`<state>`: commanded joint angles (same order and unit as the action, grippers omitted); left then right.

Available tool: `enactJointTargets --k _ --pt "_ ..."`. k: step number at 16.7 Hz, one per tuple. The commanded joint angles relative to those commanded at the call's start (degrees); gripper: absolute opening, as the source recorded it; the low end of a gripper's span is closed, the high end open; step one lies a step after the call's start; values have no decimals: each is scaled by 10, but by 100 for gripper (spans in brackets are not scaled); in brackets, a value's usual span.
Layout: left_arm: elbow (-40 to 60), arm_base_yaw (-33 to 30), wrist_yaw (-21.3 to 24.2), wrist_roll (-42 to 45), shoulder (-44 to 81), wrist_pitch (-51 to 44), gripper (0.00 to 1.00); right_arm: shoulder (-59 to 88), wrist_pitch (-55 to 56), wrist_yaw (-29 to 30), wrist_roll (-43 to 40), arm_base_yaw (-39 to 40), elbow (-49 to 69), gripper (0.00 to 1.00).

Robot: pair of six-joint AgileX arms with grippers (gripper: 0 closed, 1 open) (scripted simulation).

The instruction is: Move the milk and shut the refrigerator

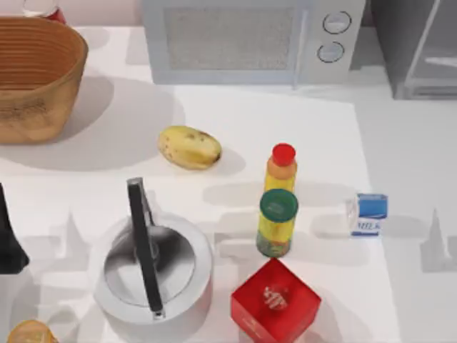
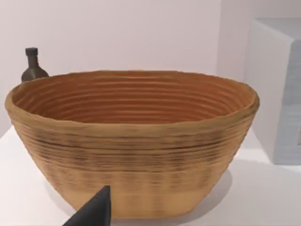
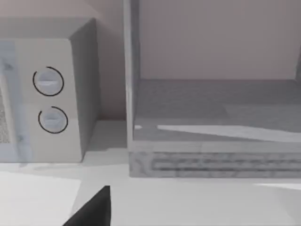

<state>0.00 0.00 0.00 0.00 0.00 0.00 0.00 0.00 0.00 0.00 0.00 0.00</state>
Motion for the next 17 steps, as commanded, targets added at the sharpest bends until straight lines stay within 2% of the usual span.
enactJointTargets --k 3,6,9,17 --pt "0 0 0 0 0 0 100 6 6 8 0 8 0 100" --pt "0 0 0 0 0 0 100 50 47 60 1 60 2 100" --pt "0 0 0 0 0 0 100 123 117 149 3 148 4 100" --pt "0 0 0 0 0 0 100 355 337 429 8 427 11 100"
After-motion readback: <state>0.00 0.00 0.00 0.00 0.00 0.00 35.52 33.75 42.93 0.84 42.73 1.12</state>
